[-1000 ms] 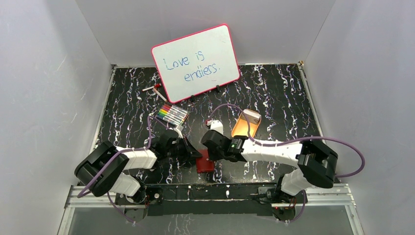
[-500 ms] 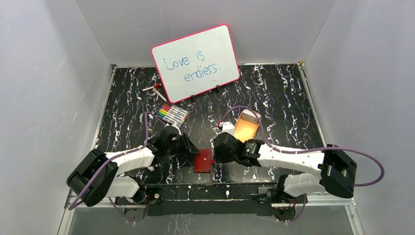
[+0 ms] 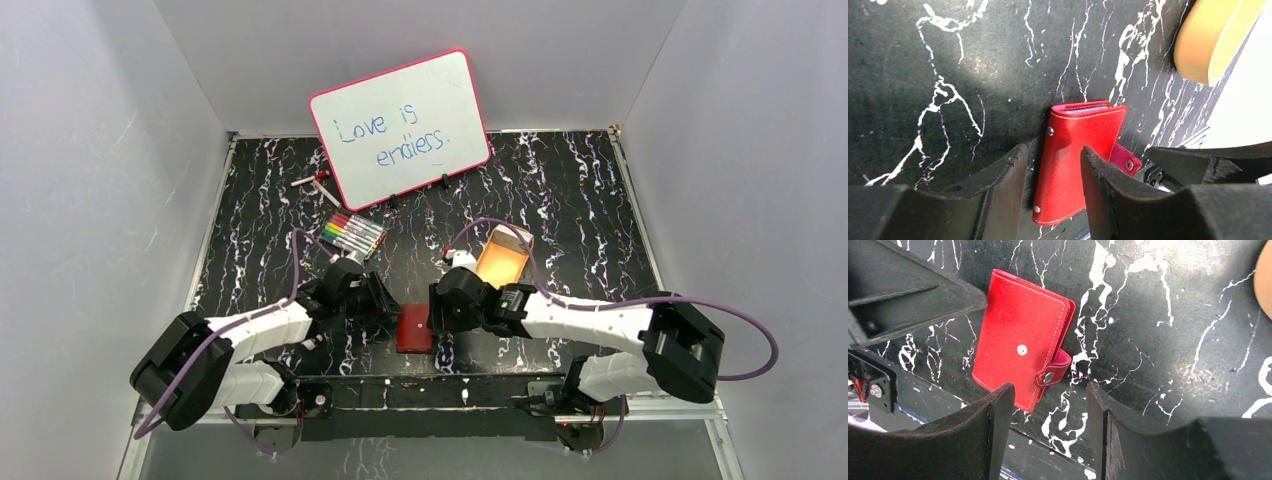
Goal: Put the credit cards into the card holder
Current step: Open the card holder at the center of the board.
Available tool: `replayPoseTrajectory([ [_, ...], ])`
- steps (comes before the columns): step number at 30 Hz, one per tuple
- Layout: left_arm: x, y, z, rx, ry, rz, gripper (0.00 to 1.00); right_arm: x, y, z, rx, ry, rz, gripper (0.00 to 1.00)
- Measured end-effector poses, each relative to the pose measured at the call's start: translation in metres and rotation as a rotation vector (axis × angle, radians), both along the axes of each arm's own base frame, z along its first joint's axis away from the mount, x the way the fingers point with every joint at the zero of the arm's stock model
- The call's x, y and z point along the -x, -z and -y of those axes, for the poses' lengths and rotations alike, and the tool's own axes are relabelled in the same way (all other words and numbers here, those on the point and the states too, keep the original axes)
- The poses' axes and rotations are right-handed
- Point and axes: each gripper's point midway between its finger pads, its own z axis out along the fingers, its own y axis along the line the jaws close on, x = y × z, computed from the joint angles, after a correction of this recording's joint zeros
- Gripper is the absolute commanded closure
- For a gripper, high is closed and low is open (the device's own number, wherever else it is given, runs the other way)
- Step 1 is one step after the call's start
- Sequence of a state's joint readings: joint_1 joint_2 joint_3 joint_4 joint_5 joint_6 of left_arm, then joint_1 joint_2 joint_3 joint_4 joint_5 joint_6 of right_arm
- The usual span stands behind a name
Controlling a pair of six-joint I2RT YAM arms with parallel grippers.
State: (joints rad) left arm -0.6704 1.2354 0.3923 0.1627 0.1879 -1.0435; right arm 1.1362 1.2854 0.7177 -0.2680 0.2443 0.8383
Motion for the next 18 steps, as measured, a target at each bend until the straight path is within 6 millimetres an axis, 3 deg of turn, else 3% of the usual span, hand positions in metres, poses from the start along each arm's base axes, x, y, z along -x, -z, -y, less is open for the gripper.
replayPoseTrajectory([
  [6, 0.003, -0.001, -0.008, -0.032, -0.006, 0.005, 0.54, 0.000, 0.019, -0.001, 0.047, -0.005, -0.047, 0.45],
  [14, 0.002, -0.015, -0.017, -0.060, -0.008, 0.055, 0.43, -0.008, 0.026, 0.004, 0.061, 0.015, -0.069, 0.90],
  [18, 0.002, -0.020, -0.019, -0.090, 0.023, 0.071, 0.34, -0.008, 0.026, 0.005, 0.060, 0.009, -0.069, 1.00],
])
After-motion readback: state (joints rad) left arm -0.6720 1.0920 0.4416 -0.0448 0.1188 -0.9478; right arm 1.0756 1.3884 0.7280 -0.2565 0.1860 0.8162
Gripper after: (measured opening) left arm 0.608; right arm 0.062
